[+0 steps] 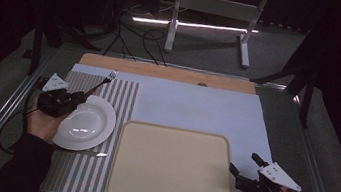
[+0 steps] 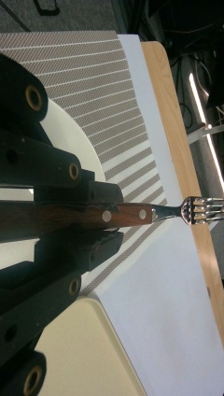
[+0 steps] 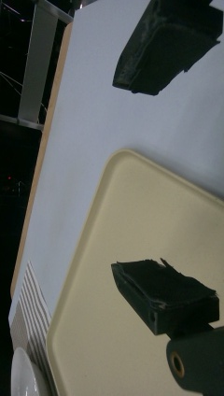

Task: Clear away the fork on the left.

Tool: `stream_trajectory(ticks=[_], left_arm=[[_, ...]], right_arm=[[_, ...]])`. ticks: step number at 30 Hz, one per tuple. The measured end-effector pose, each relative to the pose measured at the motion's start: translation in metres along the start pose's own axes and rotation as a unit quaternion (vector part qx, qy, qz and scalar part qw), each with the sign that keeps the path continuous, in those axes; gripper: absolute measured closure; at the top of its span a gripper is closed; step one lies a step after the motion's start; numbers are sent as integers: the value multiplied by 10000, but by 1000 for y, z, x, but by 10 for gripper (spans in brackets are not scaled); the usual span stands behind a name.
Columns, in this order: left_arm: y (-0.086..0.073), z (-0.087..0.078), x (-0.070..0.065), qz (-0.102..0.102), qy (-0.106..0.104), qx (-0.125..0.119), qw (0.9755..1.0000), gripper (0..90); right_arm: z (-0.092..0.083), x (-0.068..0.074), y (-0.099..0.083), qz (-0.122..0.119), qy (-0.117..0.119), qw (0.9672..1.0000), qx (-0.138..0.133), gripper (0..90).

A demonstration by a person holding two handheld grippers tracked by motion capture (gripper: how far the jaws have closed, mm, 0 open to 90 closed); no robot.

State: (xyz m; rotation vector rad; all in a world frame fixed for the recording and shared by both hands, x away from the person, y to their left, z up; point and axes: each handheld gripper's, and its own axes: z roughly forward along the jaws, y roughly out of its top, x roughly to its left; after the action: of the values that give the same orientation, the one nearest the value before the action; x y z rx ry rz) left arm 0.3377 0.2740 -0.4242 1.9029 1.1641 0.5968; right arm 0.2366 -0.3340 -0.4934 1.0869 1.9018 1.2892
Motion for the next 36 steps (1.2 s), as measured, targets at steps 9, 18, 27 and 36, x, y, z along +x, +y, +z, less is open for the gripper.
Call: stream_trajectory(ticks=[9, 18, 27, 36], left_arm=[[-6, -3, -16, 26, -30, -50, 10000, 770], [-12, -5, -27, -39, 59, -156, 9999, 770], [-18, -5, -43, 34, -11, -169, 9999, 770], [-27, -3, -61, -9, -163, -146, 9998, 770]], right_arm=[[0, 0, 0, -3, -1, 10000, -1, 100], [1, 0, 0, 1, 7, 10000, 13, 100], [1, 0, 0, -12, 5, 10000, 8, 101], [0, 0, 0, -12, -7, 10000, -2, 101]])
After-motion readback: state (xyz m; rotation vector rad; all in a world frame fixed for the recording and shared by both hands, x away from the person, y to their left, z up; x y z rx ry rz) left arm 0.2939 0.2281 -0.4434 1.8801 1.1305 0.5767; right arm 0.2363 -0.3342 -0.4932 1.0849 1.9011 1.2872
